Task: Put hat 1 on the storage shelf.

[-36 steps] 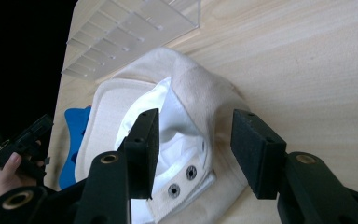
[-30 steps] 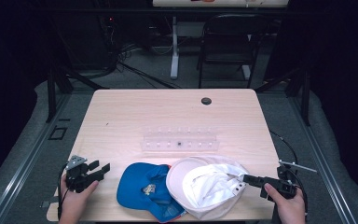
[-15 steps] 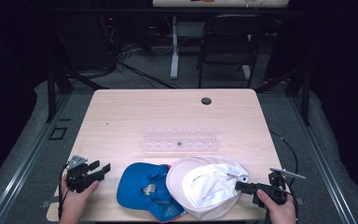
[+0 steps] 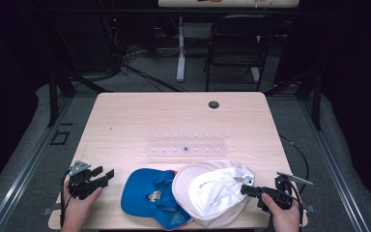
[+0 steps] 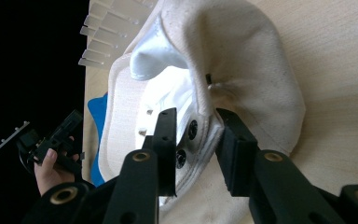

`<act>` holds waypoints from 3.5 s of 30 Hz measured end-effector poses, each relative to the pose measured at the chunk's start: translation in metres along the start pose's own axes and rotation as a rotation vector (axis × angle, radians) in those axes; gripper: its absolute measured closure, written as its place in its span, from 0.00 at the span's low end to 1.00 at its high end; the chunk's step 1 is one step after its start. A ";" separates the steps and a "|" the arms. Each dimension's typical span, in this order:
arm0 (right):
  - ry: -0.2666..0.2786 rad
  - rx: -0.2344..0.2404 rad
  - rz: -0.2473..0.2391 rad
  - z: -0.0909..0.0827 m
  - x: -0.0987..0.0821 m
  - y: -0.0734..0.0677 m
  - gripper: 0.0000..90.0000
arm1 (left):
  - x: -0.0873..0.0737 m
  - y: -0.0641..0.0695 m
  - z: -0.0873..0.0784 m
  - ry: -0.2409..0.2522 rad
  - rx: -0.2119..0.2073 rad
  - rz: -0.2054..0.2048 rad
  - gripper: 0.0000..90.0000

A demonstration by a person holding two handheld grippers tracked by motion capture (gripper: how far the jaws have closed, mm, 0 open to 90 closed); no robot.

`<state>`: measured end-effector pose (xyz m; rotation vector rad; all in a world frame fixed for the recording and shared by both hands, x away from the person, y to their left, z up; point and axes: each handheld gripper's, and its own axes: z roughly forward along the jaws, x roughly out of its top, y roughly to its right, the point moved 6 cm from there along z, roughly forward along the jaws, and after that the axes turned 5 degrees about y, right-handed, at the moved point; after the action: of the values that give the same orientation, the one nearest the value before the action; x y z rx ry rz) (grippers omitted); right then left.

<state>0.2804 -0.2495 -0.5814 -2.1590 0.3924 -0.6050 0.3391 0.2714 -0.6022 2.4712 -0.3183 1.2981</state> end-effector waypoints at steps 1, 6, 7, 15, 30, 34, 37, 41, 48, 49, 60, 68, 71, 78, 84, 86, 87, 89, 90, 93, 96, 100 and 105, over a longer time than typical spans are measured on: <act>0.001 -0.005 0.000 0.000 0.000 -0.001 0.83 | 0.000 0.000 0.000 -0.001 0.000 0.000 0.50; -0.032 -0.034 -0.044 0.004 0.004 -0.011 0.89 | 0.000 0.000 0.000 -0.002 0.003 -0.001 0.50; -0.047 -0.043 -0.051 0.004 0.005 -0.012 0.89 | 0.000 0.000 0.000 0.001 0.002 0.000 0.50; -0.126 -0.111 -0.115 0.008 0.010 -0.021 0.90 | 0.000 -0.001 0.000 -0.006 0.000 -0.003 0.50; -0.192 -0.186 -0.161 0.008 0.017 -0.035 0.90 | -0.001 0.000 0.002 -0.007 0.003 0.001 0.50; -0.211 -0.233 -0.187 0.010 0.021 -0.044 0.90 | -0.001 0.000 0.002 -0.005 0.003 0.000 0.50; -0.245 -0.260 -0.211 0.010 0.023 -0.050 0.90 | -0.001 -0.001 0.002 -0.008 0.003 0.000 0.50; -0.267 -0.293 -0.245 0.012 0.026 -0.059 0.90 | -0.001 0.000 0.002 -0.010 0.002 0.005 0.50; -0.289 -0.324 -0.274 0.014 0.031 -0.073 0.90 | -0.002 0.001 0.003 -0.011 0.003 0.005 0.50; -0.304 -0.324 -0.282 0.015 0.032 -0.080 0.90 | -0.002 0.001 0.002 -0.011 0.002 0.005 0.50; -0.345 -0.342 -0.301 0.015 0.041 -0.116 0.91 | -0.002 0.000 0.002 -0.014 0.001 0.006 0.50; -0.354 -0.301 -0.259 0.014 0.048 -0.144 0.91 | -0.001 0.000 0.003 -0.008 -0.001 -0.001 0.50; -0.347 -0.265 -0.228 0.011 0.052 -0.158 0.91 | -0.002 -0.001 0.002 -0.012 0.000 -0.002 0.50; -0.378 -0.222 -0.229 0.003 0.056 -0.178 0.91 | -0.002 -0.001 0.002 -0.013 0.000 -0.006 0.50; -0.370 -0.187 -0.200 0.002 0.057 -0.191 0.91 | -0.002 -0.002 0.002 -0.024 -0.005 -0.005 0.50; -0.376 -0.168 -0.198 0.001 0.058 -0.196 0.91 | -0.002 -0.002 0.002 -0.024 -0.005 -0.006 0.50; -0.378 -0.134 -0.184 0.000 0.059 -0.201 0.91 | -0.002 -0.002 0.002 -0.023 -0.003 -0.006 0.50; -0.387 -0.106 -0.172 -0.002 0.060 -0.205 0.91 | -0.002 -0.002 0.002 -0.023 -0.004 -0.007 0.50; -0.381 -0.087 -0.170 -0.002 0.061 -0.207 0.91 | -0.002 -0.002 0.002 -0.022 -0.004 -0.007 0.50; -0.385 -0.062 -0.161 -0.002 0.062 -0.211 0.91 | -0.002 -0.002 0.002 -0.024 -0.003 -0.005 0.50; -0.394 -0.023 -0.149 -0.002 0.063 -0.214 0.91 | -0.002 -0.003 0.003 -0.014 0.004 -0.006 0.50; -0.388 0.020 -0.131 -0.001 0.064 -0.219 0.91 | -0.002 -0.003 0.004 -0.011 0.004 -0.006 0.50; -0.371 0.054 -0.105 -0.003 0.070 -0.221 0.91 | -0.002 -0.002 0.004 -0.010 -0.002 -0.005 0.50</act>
<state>0.3516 -0.1520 -0.3832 -2.1905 0.0611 -0.2573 0.3417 0.2716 -0.6058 2.4759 -0.3161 1.2835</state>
